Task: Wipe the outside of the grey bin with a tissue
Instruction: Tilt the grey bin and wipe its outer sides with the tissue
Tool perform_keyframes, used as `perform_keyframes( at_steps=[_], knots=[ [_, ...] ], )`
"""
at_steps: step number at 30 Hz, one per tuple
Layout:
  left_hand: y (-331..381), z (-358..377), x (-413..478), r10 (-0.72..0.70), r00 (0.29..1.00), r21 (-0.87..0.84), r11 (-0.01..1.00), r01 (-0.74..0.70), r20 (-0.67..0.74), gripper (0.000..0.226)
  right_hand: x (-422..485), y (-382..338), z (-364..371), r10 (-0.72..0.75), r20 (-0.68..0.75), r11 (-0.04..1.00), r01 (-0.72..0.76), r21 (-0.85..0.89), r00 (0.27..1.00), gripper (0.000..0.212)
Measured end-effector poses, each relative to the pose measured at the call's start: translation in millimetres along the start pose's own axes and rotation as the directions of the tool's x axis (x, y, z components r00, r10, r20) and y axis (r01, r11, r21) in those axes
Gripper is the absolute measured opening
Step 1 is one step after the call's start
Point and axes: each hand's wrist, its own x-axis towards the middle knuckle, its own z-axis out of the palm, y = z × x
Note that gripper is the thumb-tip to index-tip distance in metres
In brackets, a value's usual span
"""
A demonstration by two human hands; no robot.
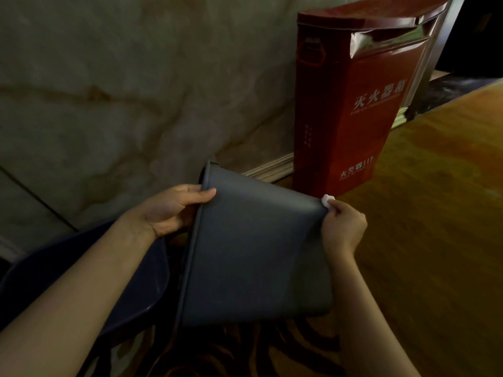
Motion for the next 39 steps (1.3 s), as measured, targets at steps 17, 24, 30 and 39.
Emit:
perform_keyframes(
  at_steps=[17, 24, 30, 39],
  knots=[
    [13, 7, 8, -0.165, 0.938, -0.272, 0.959, 0.081, -0.303, 0.046, -103, -22, 21, -0.561, -0.024, 0.823, 0.561, 0.092, 0.827, 0.033],
    [19, 19, 9, -0.147, 0.941, -0.264, 0.962, 0.065, -0.305, 0.045, -148, -27, 43, -0.797, -0.045, 0.577, 0.781, 0.239, 0.602, 0.022],
    [26, 24, 6, -0.035, 0.966, -0.241, 0.970, -0.029, -0.255, 0.040, -80, -12, 15, -0.513, -0.106, 0.848, 0.522, 0.092, 0.852, 0.027],
    [8, 16, 3, -0.114, 0.973, -0.342, 0.939, 0.041, -0.198, 0.028, -67, -10, 27, -0.309, -0.069, 0.943, 0.315, 0.107, 0.949, 0.023]
  ],
)
